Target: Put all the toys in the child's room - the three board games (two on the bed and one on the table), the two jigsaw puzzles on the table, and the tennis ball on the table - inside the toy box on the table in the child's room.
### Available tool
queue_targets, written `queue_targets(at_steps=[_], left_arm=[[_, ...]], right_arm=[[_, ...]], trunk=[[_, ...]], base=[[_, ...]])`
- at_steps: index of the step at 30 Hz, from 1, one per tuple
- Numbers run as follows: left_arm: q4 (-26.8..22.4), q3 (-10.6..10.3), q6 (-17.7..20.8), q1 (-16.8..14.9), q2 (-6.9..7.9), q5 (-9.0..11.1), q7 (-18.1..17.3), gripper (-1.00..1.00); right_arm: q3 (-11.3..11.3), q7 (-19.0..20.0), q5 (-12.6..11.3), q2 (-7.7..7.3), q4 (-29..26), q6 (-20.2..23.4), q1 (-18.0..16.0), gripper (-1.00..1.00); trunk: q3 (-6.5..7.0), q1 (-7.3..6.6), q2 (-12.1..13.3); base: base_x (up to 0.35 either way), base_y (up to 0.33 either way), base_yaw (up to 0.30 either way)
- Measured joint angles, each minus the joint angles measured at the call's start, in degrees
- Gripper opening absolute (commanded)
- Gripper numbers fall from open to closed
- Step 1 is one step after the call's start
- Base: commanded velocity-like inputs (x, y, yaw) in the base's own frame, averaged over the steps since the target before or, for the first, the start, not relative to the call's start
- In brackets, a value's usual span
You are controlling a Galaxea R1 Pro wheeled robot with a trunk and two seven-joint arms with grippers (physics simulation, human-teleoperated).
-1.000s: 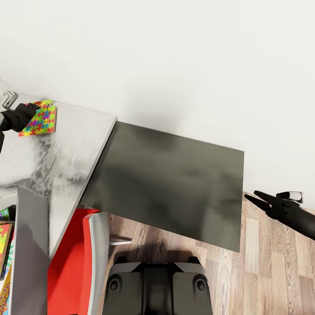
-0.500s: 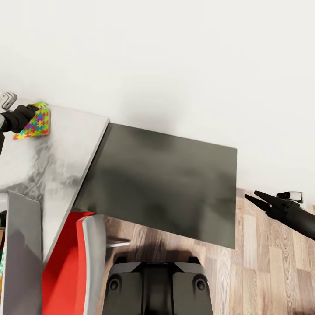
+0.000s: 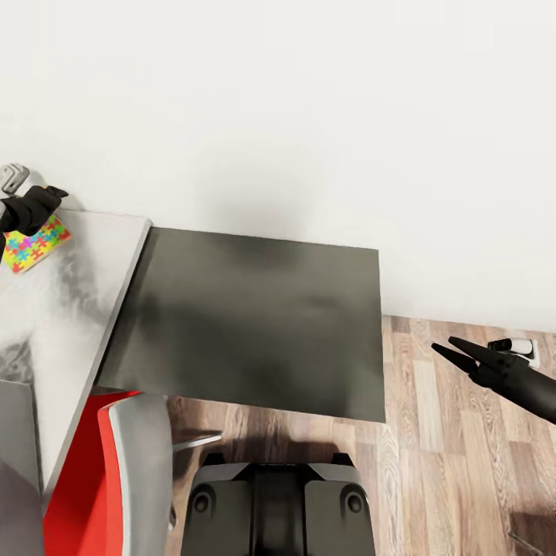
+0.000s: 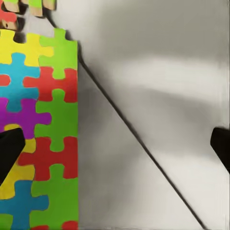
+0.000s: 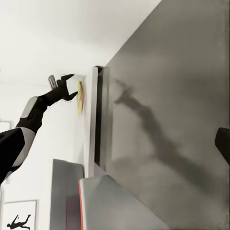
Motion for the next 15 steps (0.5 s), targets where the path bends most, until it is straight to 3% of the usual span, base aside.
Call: queue_targets(at_steps=[6,15], left_arm=[[2.4,0.1,0.1,-0.3,2.27,0.4,-0.1,1.0],[2.9,1.1,0.6,-0.4,2.92,1.1,-0.2,1.0]], right_arm=[[0.1,0.0,0.0,0.08,0.0,0.0,0.0,1.0],[0.1,0.0,0.0,0.28,0.0,0.0,0.0,1.0]], trunk=[[0.0,-0.15,0.0],[0.0,-0.12,0.0]], base=[[0.0,0.0,-0.173],[0.0,0.0,-0.049]])
